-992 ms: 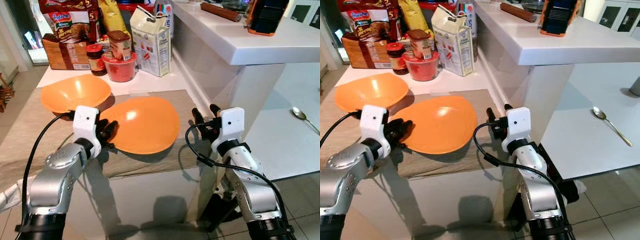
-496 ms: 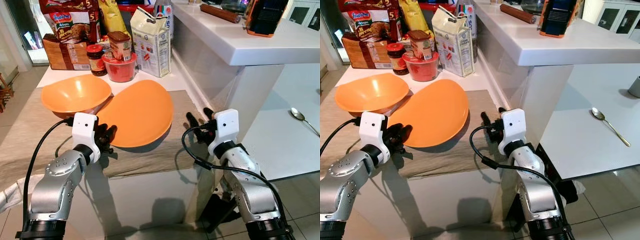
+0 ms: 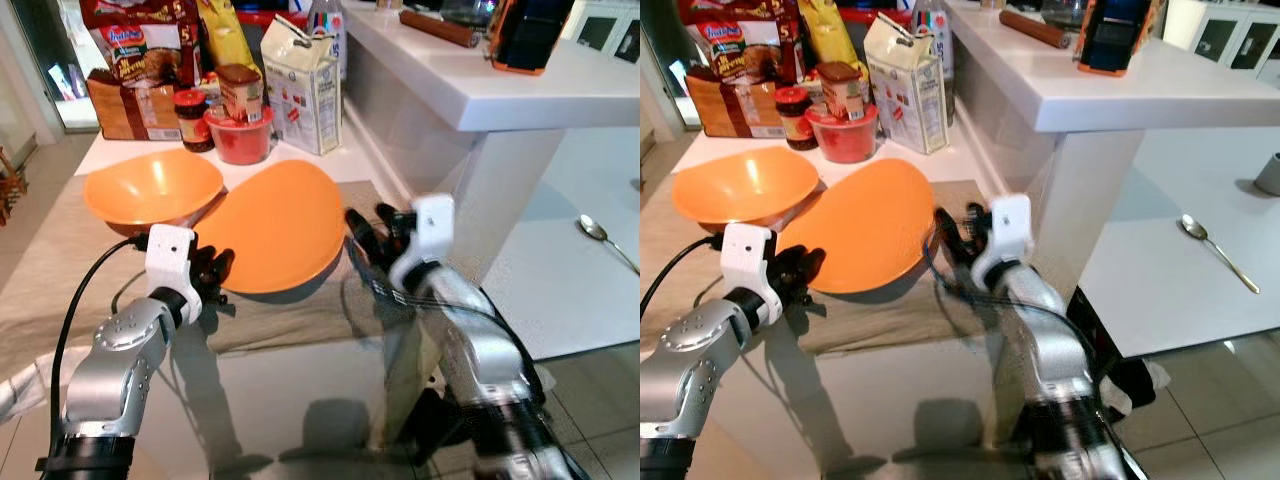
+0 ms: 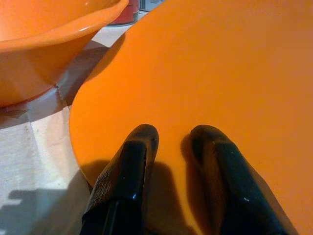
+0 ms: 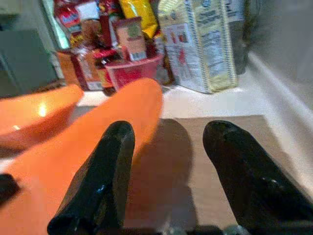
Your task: Setting the table
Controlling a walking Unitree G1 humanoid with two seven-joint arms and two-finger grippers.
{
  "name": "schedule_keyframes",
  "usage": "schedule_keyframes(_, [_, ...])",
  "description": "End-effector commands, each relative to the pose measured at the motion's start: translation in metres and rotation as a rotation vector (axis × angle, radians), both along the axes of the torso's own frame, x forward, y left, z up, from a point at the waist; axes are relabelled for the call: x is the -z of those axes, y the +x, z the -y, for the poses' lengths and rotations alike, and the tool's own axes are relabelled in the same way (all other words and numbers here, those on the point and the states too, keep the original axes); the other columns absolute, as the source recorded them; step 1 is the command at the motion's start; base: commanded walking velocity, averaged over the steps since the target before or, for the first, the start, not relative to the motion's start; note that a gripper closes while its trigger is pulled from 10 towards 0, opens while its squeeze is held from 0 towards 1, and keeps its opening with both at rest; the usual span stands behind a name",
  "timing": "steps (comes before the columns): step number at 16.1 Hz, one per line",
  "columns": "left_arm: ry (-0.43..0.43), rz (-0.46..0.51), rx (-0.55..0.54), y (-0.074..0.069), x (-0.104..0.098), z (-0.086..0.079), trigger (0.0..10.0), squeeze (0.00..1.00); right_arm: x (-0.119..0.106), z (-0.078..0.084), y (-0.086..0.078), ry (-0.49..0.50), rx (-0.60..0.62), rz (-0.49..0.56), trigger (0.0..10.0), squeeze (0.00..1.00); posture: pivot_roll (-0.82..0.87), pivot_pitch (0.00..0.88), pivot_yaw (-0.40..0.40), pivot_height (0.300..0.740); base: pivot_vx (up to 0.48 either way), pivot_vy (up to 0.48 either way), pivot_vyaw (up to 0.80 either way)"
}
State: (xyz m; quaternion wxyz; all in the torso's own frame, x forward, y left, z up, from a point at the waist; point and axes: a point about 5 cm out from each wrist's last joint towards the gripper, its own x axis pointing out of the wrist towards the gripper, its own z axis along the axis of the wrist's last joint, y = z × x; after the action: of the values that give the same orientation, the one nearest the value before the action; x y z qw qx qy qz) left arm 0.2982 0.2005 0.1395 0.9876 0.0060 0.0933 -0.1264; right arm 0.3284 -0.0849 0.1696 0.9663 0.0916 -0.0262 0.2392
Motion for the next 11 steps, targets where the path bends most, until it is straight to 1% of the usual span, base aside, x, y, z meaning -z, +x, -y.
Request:
schedule_keyframes(1, [0.001, -0.106, 0.001, -0.003, 0.021, 0.002, 10.0, 0.0, 0.004, 0.001, 0.003, 0.021, -0.003, -0.04, 10.0, 0.0, 0.0, 0.0, -0.029, 0.74, 0.0, 0.0, 0.0])
schedule_keyframes(2, [0.0, -0.105, 0.0, -0.003, 0.021, 0.002, 10.0, 0.0, 0.005, 0.0, 0.005, 0.024, -0.007, -0.049, 10.0, 0.0, 0.0, 0.0, -0.029, 0.74, 0.0, 0.0, 0.0])
schedule_keyframes(4, [0.002, -0.096, -0.001, -0.001, 0.017, 0.001, 10.0, 0.0, 0.013, -0.014, 0.016, 0.105, -0.05, -0.161, 10.0, 0.0, 0.01, 0.0, -0.029, 0.74, 0.0, 0.0, 0.0])
schedule_keyframes(6, [0.002, -0.092, -0.004, -0.001, 0.016, 0.0, 10.0, 0.0, 0.016, -0.019, 0.019, 0.138, -0.06, -0.202, 10.0, 0.0, 0.02, 0.0, -0.03, 0.74, 0.0, 0.0, 0.0])
schedule_keyframes(7, [0.001, -0.089, -0.006, 0.0, 0.015, 0.0, 10.0, 0.0, 0.02, -0.026, 0.02, 0.165, -0.076, -0.234, 10.0, 0.0, 0.03, 0.0, -0.028, 0.74, 0.0, 0.0, 0.0])
schedule_keyframes(8, [0.001, -0.089, -0.007, 0.0, 0.015, 0.0, 10.0, 0.0, 0.021, -0.027, 0.021, 0.17, -0.074, -0.241, 10.0, 0.0, 0.03, 0.0, -0.028, 0.74, 0.0, 0.0, 0.0])
schedule_keyframes(10, [-0.002, -0.087, -0.006, 0.0, 0.014, 0.001, 10.0, 0.0, 0.022, -0.037, 0.024, 0.169, -0.092, -0.255, 10.0, 0.0, 0.03, 0.0, -0.029, 0.74, 0.0, 0.0, 0.0])
schedule_keyframes(11, [-0.003, -0.086, -0.006, 0.001, 0.013, 0.001, 10.0, 0.0, 0.023, -0.038, 0.025, 0.168, -0.096, -0.261, 10.0, 0.0, 0.03, 0.0, -0.031, 0.74, 0.0, 0.0, 0.0])
